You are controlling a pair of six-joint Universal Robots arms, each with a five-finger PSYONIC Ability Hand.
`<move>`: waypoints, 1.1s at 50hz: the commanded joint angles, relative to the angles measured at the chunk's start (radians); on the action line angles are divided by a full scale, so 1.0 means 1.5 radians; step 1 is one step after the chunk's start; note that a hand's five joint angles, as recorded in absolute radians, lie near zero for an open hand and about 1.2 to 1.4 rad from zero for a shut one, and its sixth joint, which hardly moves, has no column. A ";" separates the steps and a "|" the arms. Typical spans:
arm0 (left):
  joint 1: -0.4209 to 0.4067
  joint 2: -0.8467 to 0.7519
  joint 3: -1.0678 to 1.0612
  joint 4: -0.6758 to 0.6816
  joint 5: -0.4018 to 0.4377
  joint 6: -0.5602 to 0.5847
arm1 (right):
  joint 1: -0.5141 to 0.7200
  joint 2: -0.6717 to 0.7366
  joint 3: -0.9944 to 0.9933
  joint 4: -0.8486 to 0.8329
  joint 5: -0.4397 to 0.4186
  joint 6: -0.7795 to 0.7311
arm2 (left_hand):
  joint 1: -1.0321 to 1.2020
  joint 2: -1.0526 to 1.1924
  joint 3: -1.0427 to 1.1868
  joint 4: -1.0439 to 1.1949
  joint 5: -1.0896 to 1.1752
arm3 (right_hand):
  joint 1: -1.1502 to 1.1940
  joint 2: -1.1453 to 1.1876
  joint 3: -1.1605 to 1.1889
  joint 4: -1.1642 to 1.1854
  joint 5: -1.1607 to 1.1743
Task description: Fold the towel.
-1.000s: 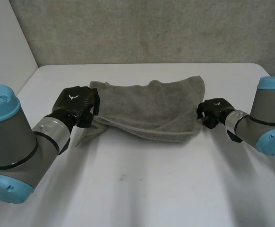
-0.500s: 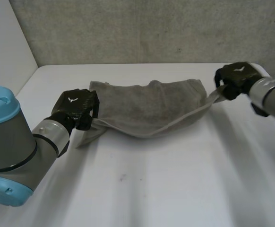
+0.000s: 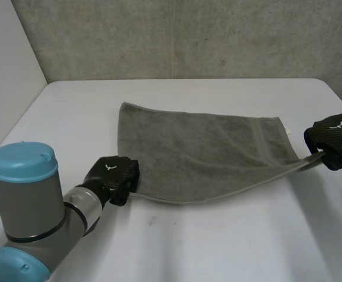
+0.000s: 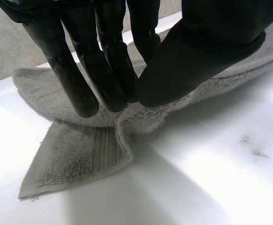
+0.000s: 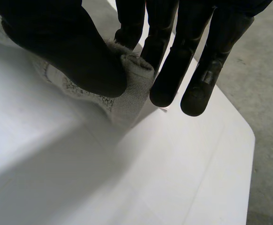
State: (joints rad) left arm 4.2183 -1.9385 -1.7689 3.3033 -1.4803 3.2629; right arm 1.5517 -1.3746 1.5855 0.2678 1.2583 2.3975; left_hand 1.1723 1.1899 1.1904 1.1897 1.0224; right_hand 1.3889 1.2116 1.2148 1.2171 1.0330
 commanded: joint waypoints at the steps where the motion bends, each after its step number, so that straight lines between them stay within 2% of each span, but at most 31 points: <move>1: 0.002 -0.018 0.005 0.077 -0.001 -0.003 | -0.039 0.010 0.037 -0.104 -0.005 0.062 | 0.003 -0.009 -0.009 -0.008 -0.013 | 0.005 0.123 0.121 0.119 0.126; 4: 0.003 -0.018 0.004 0.091 0.000 -0.002 | -0.064 0.017 0.037 -0.135 -0.007 0.102 | -0.021 -0.032 -0.033 -0.032 -0.037 | 0.005 0.123 0.121 0.119 0.126; 5: 0.003 -0.018 0.002 0.100 0.001 -0.002 | -0.076 0.022 0.037 -0.149 -0.009 0.123 | -0.088 -0.100 -0.101 -0.100 -0.105 | 0.005 0.123 0.121 0.119 0.126; 6: 0.003 -0.020 0.000 0.105 0.002 -0.001 | -0.076 0.022 0.037 -0.149 -0.009 0.123 | -0.231 -0.242 -0.243 -0.242 -0.247 | 0.005 0.123 0.121 0.119 0.126; 7: 0.003 -0.020 0.000 0.105 0.002 -0.001 | -0.085 0.023 0.037 -0.158 -0.009 0.142 | -0.232 -0.244 -0.244 -0.244 -0.248 | 0.005 0.123 0.121 0.119 0.126; 8: 0.003 -0.021 -0.002 0.106 0.003 -0.001 | -0.094 0.024 0.038 -0.164 -0.011 0.160 | -0.397 -0.409 -0.409 -0.408 -0.413 | 0.005 0.123 0.121 0.119 0.126; 9: 0.002 -0.025 -0.003 0.105 0.003 -0.001 | -0.094 0.024 0.038 -0.164 -0.011 0.161 | -0.495 -0.507 -0.507 -0.507 -0.512 | 0.005 0.123 0.121 0.119 0.126; 13: 0.000 -0.029 -0.006 0.100 0.001 -0.002 | -0.109 0.038 0.039 -0.181 -0.019 0.196 | -0.574 -0.586 -0.586 -0.586 -0.591 | 0.005 0.123 0.121 0.119 0.126; 23: 0.012 0.014 -0.038 0.097 -0.006 0.000 | -0.117 0.082 0.034 -0.201 -0.021 0.208 | -0.563 -0.575 -0.575 -0.574 -0.579 | 0.005 0.123 0.121 0.119 0.126; 26: 0.033 0.025 -0.038 0.094 -0.006 0.002 | -0.122 0.093 0.032 -0.202 -0.022 0.207 | -0.518 -0.530 -0.530 -0.529 -0.534 | 0.005 0.123 0.121 0.119 0.126; 28: 0.064 0.021 -0.040 0.082 0.001 0.009 | -0.122 0.096 0.031 -0.202 -0.021 0.207 | -0.413 -0.424 -0.425 -0.424 -0.429 | 0.005 0.123 0.121 0.119 0.126; 29: 0.064 0.021 -0.040 0.082 0.001 0.009 | -0.122 0.097 0.033 -0.202 -0.022 0.206 | -0.412 -0.424 -0.424 -0.424 -0.429 | 0.005 0.123 0.121 0.119 0.126; 33: 0.079 -0.010 -0.032 0.055 0.002 0.046 | -0.122 0.099 0.036 -0.202 -0.022 0.204 | -0.369 -0.381 -0.381 -0.381 -0.385 | 0.005 0.123 0.121 0.119 0.126; 41: 0.095 -0.085 0.007 0.055 0.004 0.116 | -0.119 0.105 0.040 -0.203 -0.022 0.202 | -0.351 -0.363 -0.364 -0.363 -0.368 | 0.005 0.123 0.121 0.119 0.126; 49: 0.098 -0.115 0.038 0.056 0.048 0.119 | -0.118 0.112 0.046 -0.205 -0.022 0.199 | -0.340 -0.352 -0.352 -0.351 -0.356 | 0.005 0.123 0.121 0.119 0.126; 55: 0.098 -0.118 0.053 0.056 0.055 0.117 | -0.117 0.119 0.047 -0.205 -0.022 0.199 | -0.304 -0.316 -0.317 -0.316 -0.321 | 0.005 0.123 0.121 0.119 0.126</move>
State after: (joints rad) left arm 4.3667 -2.1114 -1.7106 3.3868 -1.4161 3.4443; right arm 1.3751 -1.2042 1.6534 -0.0394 1.2255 2.6970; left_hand 0.5975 0.5975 0.5968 0.5967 0.4159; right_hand 1.3910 1.2116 1.2148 1.2172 1.0334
